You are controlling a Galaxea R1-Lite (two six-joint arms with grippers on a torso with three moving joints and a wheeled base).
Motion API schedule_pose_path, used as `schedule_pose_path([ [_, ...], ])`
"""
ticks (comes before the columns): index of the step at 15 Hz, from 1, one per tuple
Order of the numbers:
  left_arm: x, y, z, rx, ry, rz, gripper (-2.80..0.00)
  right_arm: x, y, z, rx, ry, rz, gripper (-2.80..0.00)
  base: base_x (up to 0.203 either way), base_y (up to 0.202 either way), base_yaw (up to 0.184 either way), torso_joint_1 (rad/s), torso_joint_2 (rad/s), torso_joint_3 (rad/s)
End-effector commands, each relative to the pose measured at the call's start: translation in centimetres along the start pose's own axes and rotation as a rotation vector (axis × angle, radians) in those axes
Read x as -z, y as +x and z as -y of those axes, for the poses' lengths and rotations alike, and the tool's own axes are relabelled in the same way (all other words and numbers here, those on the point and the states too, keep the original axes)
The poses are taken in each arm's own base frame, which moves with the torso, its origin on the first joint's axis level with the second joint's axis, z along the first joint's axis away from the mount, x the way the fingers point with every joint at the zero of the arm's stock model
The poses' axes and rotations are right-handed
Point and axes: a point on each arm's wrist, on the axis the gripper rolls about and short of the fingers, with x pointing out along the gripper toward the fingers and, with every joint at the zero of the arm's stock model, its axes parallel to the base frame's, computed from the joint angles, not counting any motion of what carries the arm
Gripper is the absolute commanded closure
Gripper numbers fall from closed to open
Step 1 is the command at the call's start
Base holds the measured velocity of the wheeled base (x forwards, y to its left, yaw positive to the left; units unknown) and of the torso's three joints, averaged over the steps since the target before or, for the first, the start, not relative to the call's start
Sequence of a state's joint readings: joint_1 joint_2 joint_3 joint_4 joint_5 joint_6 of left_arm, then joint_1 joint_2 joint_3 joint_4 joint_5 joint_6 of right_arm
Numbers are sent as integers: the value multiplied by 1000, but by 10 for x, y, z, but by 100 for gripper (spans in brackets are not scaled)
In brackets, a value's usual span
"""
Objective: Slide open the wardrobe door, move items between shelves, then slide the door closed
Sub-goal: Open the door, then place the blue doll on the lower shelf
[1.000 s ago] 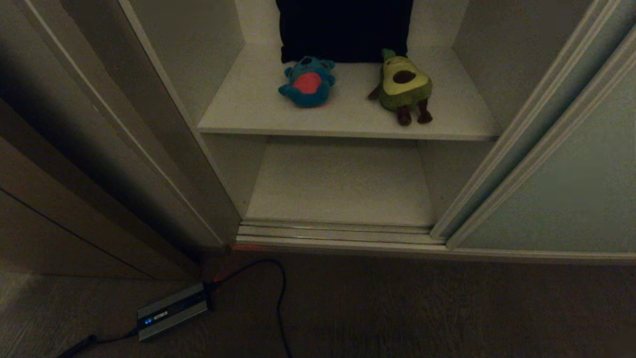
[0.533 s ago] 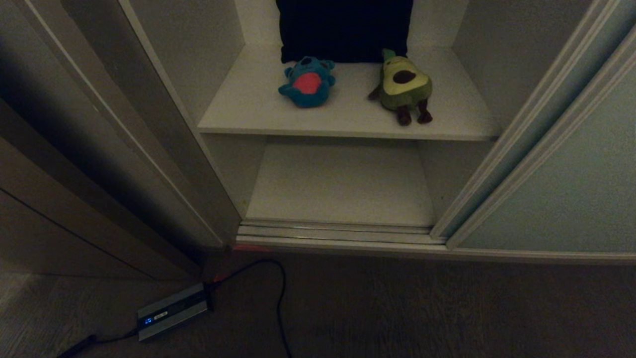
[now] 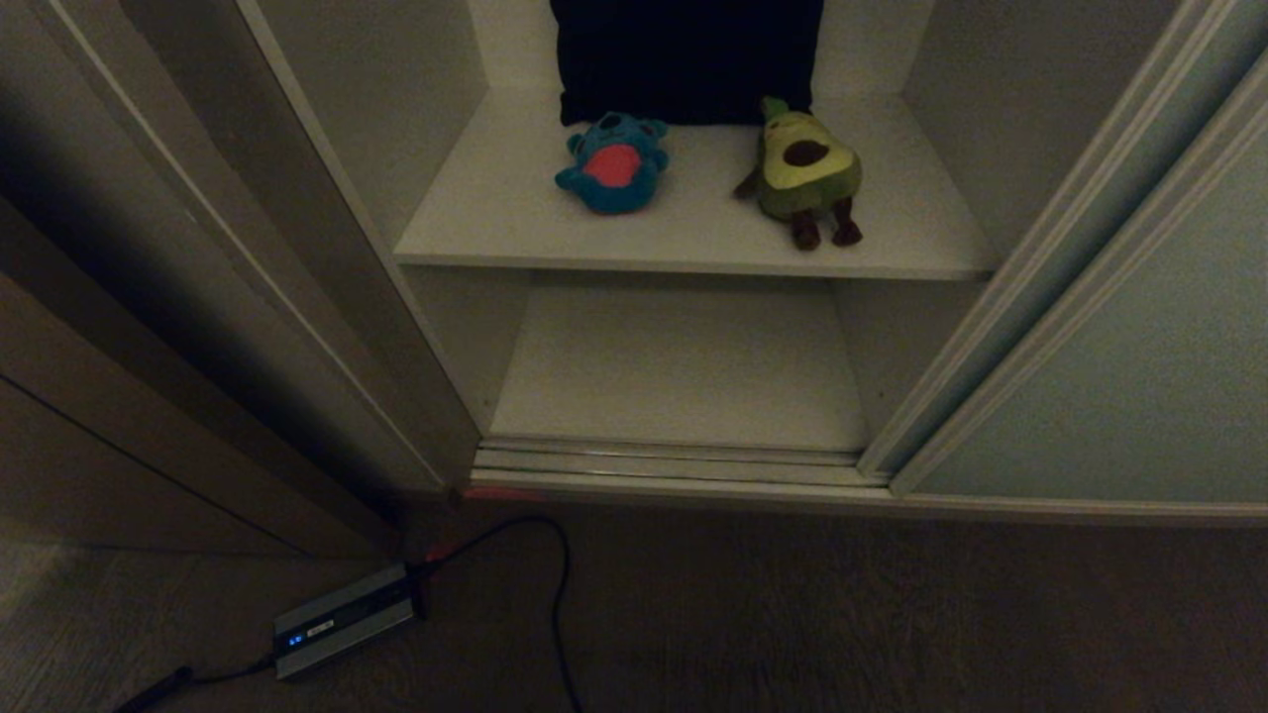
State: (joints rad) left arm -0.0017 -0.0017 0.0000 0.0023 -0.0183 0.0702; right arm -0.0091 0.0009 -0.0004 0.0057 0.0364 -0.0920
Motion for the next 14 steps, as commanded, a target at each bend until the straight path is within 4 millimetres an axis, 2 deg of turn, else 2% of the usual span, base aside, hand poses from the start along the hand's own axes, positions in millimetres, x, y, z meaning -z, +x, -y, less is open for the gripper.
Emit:
schedule_pose_path([
  [1,0,0,0,0,0,-2,0,1,0,0,3,14,-9,0,0,0,0,0,0,0],
  [14,0,0,0,-3,-4,-3,0,2,0,0,11,11,-12,0,0,0,0,0,0,0],
])
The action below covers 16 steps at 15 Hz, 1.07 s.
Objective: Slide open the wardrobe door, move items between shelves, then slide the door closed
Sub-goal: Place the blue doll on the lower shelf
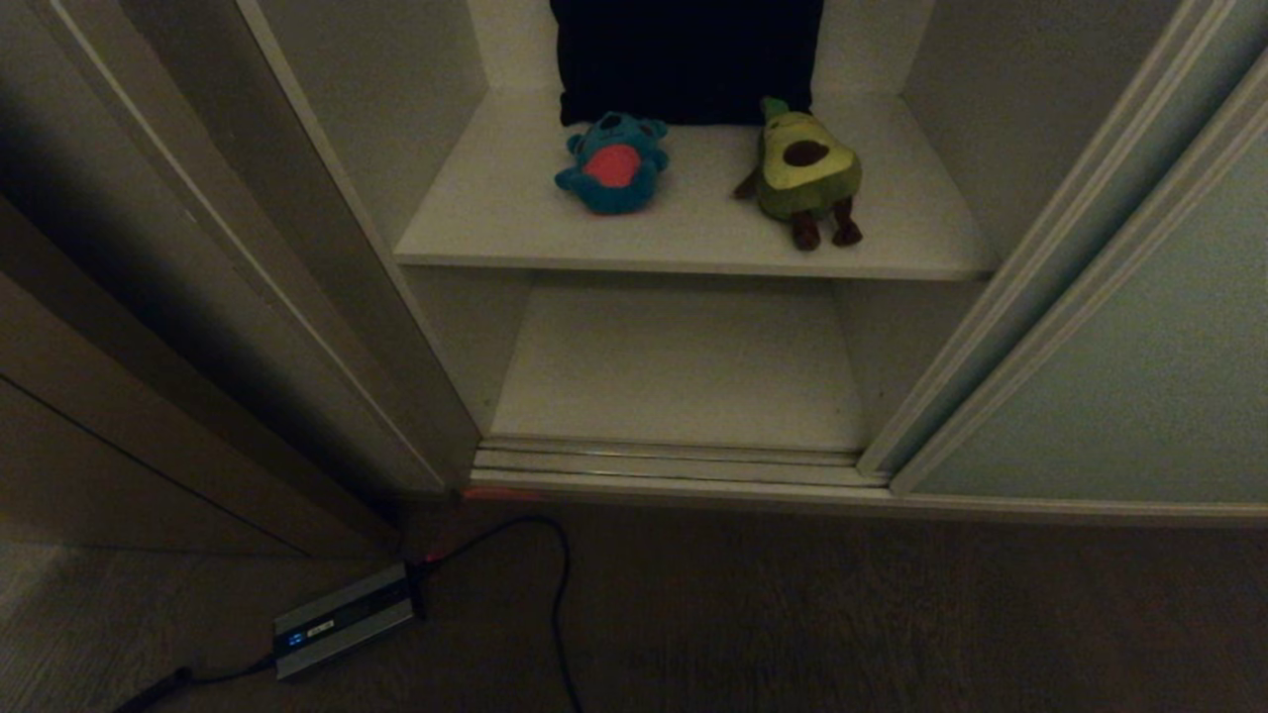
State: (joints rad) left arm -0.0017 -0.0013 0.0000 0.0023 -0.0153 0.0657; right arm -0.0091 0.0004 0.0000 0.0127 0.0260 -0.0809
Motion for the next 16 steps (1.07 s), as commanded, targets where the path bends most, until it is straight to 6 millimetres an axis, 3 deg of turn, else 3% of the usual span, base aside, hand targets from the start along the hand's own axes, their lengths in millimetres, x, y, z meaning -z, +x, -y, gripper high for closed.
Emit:
schedule_pose_path([
  [1,0,0,0,0,-1,-2,0,1,0,0,3,-3,-4,0,0,0,0,0,0,0],
  [16,0,0,0,-2,-11,-2,0,1,0,0,2,32,1,0,0,0,0,0,0,0],
])
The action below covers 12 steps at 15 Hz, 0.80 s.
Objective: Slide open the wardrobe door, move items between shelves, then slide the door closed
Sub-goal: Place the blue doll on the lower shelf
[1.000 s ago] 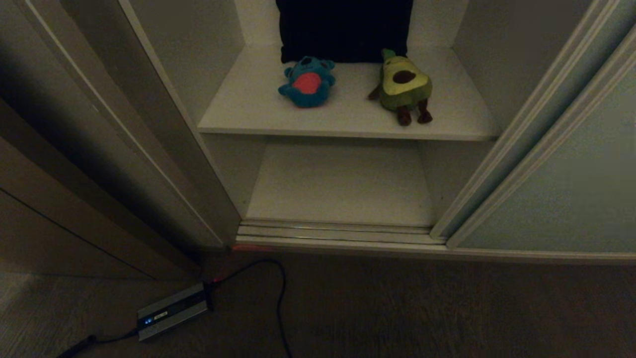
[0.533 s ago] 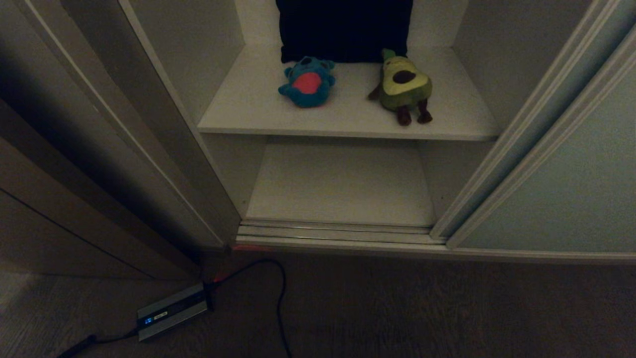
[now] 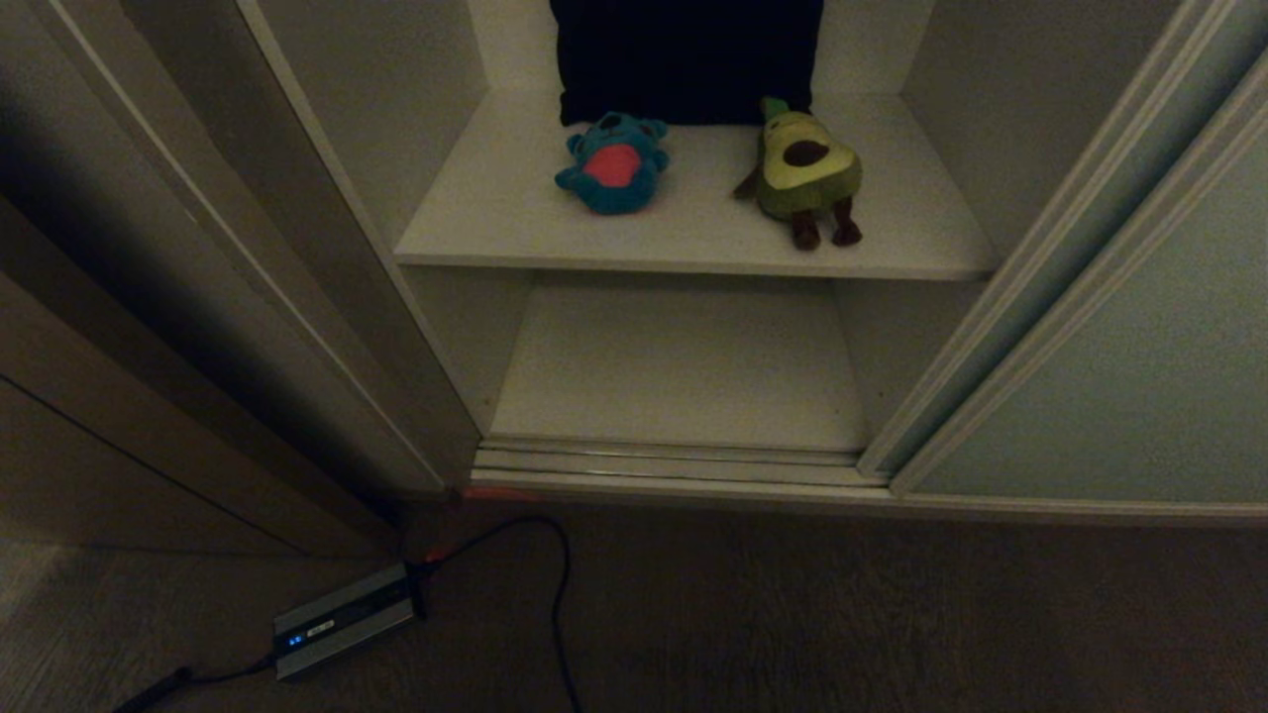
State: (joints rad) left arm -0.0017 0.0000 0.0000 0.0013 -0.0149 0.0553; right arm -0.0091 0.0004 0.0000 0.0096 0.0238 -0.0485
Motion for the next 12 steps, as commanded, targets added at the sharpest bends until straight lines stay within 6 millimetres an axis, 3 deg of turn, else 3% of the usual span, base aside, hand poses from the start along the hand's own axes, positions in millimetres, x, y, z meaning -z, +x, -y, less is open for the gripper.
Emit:
schedule_pose_path([
  [1,0,0,0,-3,-5,-2,0,1,0,0,-1,0,-4,0,0,0,0,0,0,0],
  [4,0,0,0,-12,-33,-1,0,1,0,0,-1,-1,-2,0,0,0,0,0,0,0],
  [9,0,0,0,-12,-32,1,0,1,0,0,-1,-1,-2,0,159,0,2,6,4,2],
  [12,0,0,0,-12,-34,1,0,1,0,0,-1,-1,-2,0,0,0,0,0,0,0],
])
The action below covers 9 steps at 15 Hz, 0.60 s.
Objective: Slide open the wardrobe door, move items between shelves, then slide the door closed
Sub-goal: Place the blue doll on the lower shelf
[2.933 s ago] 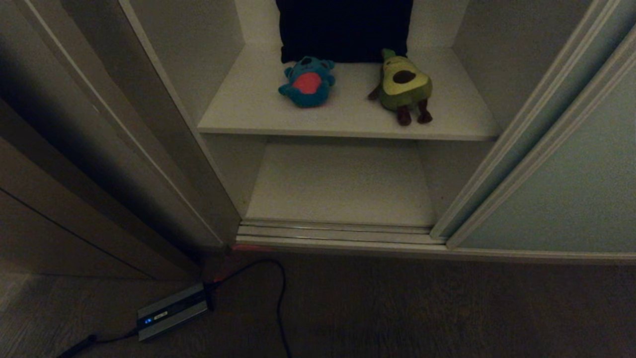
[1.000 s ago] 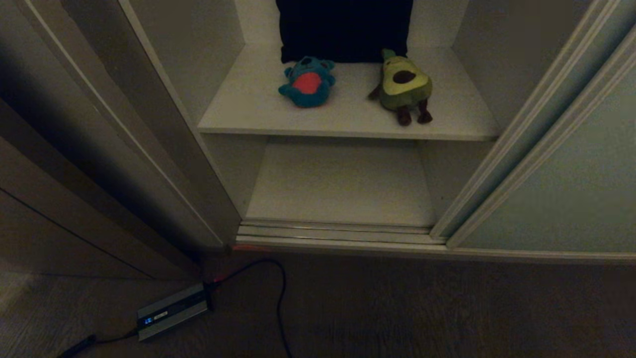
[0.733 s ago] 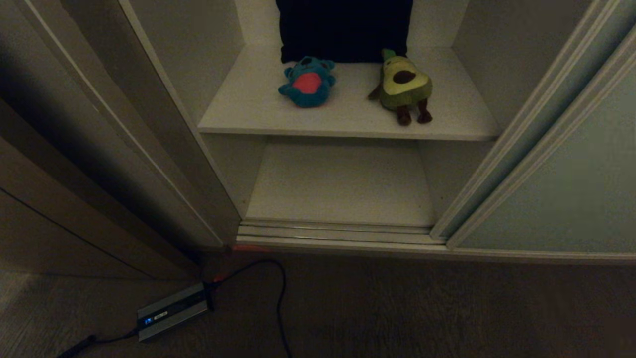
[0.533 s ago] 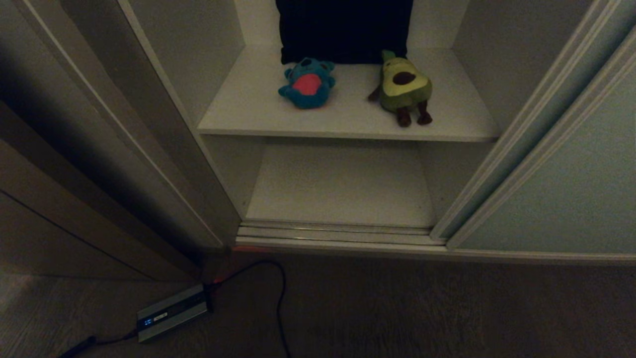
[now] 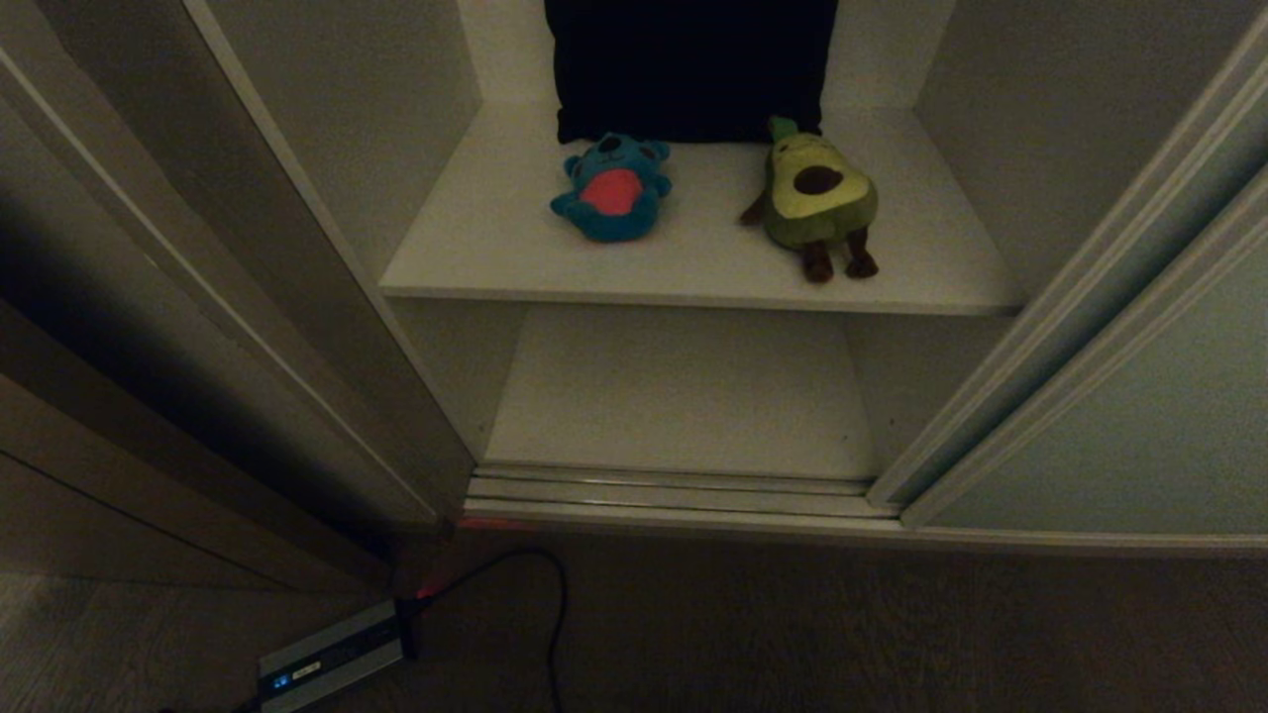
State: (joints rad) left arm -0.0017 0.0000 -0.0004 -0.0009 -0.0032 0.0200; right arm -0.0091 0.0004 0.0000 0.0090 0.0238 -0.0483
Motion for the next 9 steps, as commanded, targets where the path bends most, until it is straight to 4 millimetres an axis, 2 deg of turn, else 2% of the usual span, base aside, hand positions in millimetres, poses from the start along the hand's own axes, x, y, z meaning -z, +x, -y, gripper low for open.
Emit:
schedule_pose_path([
  [1,0,0,0,0,6,0,0,1,0,0,-1,-1,-3,0,0,0,0,0,0,0],
  [6,-1,0,0,7,83,3,0,1,0,0,1,-1,-3,0,0,0,0,0,0,0],
  [7,-10,-2,0,6,85,29,0,1,0,0,-1,-1,-3,0,0,0,0,0,0,0],
  [9,-54,-9,0,25,88,99,0,1,0,0,0,-1,-3,0,0,0,0,0,0,0],
])
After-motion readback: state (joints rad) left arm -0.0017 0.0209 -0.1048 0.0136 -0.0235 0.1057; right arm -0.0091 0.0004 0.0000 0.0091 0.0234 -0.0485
